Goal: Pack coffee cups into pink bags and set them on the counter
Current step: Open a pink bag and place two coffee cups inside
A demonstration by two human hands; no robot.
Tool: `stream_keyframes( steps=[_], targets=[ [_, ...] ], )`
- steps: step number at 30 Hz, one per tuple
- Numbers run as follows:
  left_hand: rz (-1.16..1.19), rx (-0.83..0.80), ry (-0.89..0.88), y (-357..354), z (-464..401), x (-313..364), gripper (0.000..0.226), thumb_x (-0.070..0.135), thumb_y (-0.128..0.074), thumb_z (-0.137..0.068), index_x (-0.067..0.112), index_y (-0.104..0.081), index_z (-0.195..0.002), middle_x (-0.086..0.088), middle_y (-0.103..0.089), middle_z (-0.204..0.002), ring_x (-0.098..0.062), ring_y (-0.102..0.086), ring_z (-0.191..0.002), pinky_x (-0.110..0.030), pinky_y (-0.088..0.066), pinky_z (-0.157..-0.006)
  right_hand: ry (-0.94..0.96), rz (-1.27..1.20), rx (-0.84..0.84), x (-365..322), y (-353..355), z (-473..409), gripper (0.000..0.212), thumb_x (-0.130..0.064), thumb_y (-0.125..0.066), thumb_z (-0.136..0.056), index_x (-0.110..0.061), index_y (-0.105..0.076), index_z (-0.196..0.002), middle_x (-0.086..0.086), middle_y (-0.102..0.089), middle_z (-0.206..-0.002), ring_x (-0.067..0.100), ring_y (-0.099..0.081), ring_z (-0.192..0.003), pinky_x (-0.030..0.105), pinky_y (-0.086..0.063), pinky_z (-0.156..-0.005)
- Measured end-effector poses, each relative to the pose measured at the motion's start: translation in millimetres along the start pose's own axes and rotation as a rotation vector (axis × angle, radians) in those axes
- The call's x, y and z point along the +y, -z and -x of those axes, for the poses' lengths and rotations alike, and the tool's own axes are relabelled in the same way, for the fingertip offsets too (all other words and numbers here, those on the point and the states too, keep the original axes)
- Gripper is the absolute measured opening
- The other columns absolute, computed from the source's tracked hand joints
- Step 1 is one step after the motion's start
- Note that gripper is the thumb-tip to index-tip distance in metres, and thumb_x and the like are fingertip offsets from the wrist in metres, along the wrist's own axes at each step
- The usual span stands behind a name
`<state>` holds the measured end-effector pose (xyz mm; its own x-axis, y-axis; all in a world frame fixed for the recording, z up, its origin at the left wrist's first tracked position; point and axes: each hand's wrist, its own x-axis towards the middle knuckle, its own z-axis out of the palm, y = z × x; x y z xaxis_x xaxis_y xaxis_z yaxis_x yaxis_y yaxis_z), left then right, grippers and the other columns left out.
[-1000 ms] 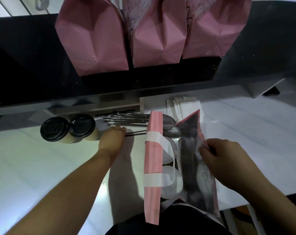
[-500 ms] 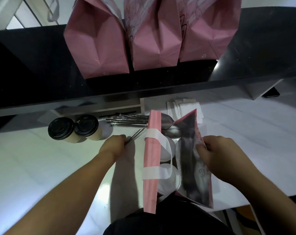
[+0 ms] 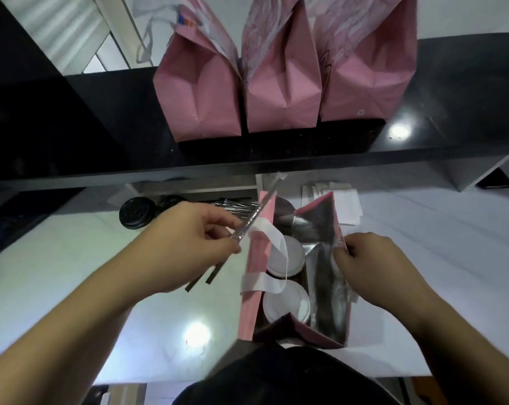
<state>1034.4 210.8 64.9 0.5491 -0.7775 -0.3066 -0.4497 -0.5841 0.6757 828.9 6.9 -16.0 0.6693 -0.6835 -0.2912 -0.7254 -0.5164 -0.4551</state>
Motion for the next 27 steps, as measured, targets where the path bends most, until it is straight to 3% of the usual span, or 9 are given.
stream_keyframes(
  steps=[3, 7, 11, 15, 19, 22, 25, 27],
  targets=[
    [-0.123, -0.205, -0.001, -16.0, 6.9, 35.5, 0.03, 0.031, -0.077, -0.087, 0.039, -0.074, -0.116, 0.023, -0.075, -0.078, 0.004, -0.071, -0.072, -0.027, -0.059, -0.071, 0.021, 0.006, 0.018, 1.2, 0.8, 0.3, 0.044, -0.033, -0.046, -0.099, -0.008, -0.06, -0.066, 0.007, -0.06, -0.055, 0.024, -0.06, -0.053, 0.036, -0.046, -0.049],
    [-0.379, -0.238, -0.035, -53.2, -9.5, 62.1, 0.042, 0.023, -0.07, -0.087, 0.028, -0.07, -0.128, 0.012, -0.077, -0.092, -0.006, -0.069, -0.069, -0.027, -0.059, -0.059, 0.007, 0.004, -0.008, 2.2, 1.9, 2.2, 0.043, -0.036, -0.046, -0.099, -0.009, -0.067, -0.074, 0.005, -0.065, -0.061, 0.025, -0.065, -0.059, 0.045, -0.061, -0.062],
    [-0.538, -0.249, -0.075, -88.5, -32.8, 81.2, 0.028, 0.019, -0.066, -0.09, 0.011, -0.073, -0.116, -0.009, -0.073, -0.105, -0.024, -0.07, -0.09, -0.035, -0.057, -0.063, 0.024, -0.004, 0.026, 3.6, 1.0, 3.9, 0.042, -0.033, -0.049, -0.098, -0.005, -0.062, -0.07, 0.008, -0.061, -0.057, 0.028, -0.06, -0.057, 0.045, -0.054, -0.057],
    [-0.556, -0.322, -0.044, -113.0, -51.0, 89.4, 0.018, 0.014, -0.065, -0.092, 0.012, -0.069, -0.11, -0.009, -0.07, -0.105, -0.026, -0.068, -0.091, -0.028, -0.045, -0.058, 0.01, -0.015, 0.012, 5.6, 0.4, 3.4, 0.038, -0.031, -0.051, -0.097, -0.004, -0.063, -0.072, 0.01, -0.063, -0.061, 0.029, -0.061, -0.059, 0.04, -0.051, -0.054],
    [-0.563, -0.341, -0.046, -123.3, -55.0, 88.4, 0.019, 0.009, -0.06, -0.096, 0.011, -0.071, -0.111, -0.01, -0.073, -0.106, -0.027, -0.07, -0.096, -0.034, -0.053, -0.069, 0.009, -0.045, 0.016, 9.7, -1.4, 3.9, 0.042, -0.032, -0.052, -0.097, -0.004, -0.056, -0.067, 0.009, -0.059, -0.058, 0.025, -0.053, -0.052, 0.031, -0.036, -0.046],
    [-0.394, -0.263, -0.047, -115.1, -48.1, 83.6, 0.025, 0.006, -0.057, -0.095, 0.02, -0.072, -0.109, -0.002, -0.075, -0.096, -0.02, -0.075, -0.086, -0.04, -0.064, -0.078, 0.015, -0.046, 0.014, 12.3, -0.7, 4.0, 0.04, -0.032, -0.052, -0.096, -0.003, -0.057, -0.069, 0.01, -0.059, -0.057, 0.026, -0.053, -0.052, 0.033, -0.037, -0.047],
    [-0.141, -0.035, -0.071, -96.0, -32.7, 70.2, 0.016, 0.017, -0.063, -0.094, 0.033, -0.063, -0.096, 0.008, -0.074, -0.075, 0.0, -0.07, -0.061, -0.036, -0.064, -0.062, 0.04, -0.028, 0.031, 13.8, 1.0, 3.9, 0.038, -0.036, -0.054, -0.095, -0.006, -0.062, -0.073, 0.008, -0.063, -0.061, 0.028, -0.061, -0.058, 0.035, -0.045, -0.049],
    [-0.185, 0.162, -0.113, -84.6, -20.2, 50.7, 0.014, 0.029, -0.066, -0.092, 0.039, -0.056, -0.093, 0.016, -0.068, -0.077, 0.009, -0.063, -0.068, -0.026, -0.05, -0.054, 0.051, -0.03, 0.046, 14.6, 2.9, 2.8, 0.029, -0.042, -0.056, -0.094, -0.016, -0.064, -0.083, 0.001, -0.069, -0.07, 0.021, -0.064, -0.061, 0.035, -0.055, -0.055]
  ],
)
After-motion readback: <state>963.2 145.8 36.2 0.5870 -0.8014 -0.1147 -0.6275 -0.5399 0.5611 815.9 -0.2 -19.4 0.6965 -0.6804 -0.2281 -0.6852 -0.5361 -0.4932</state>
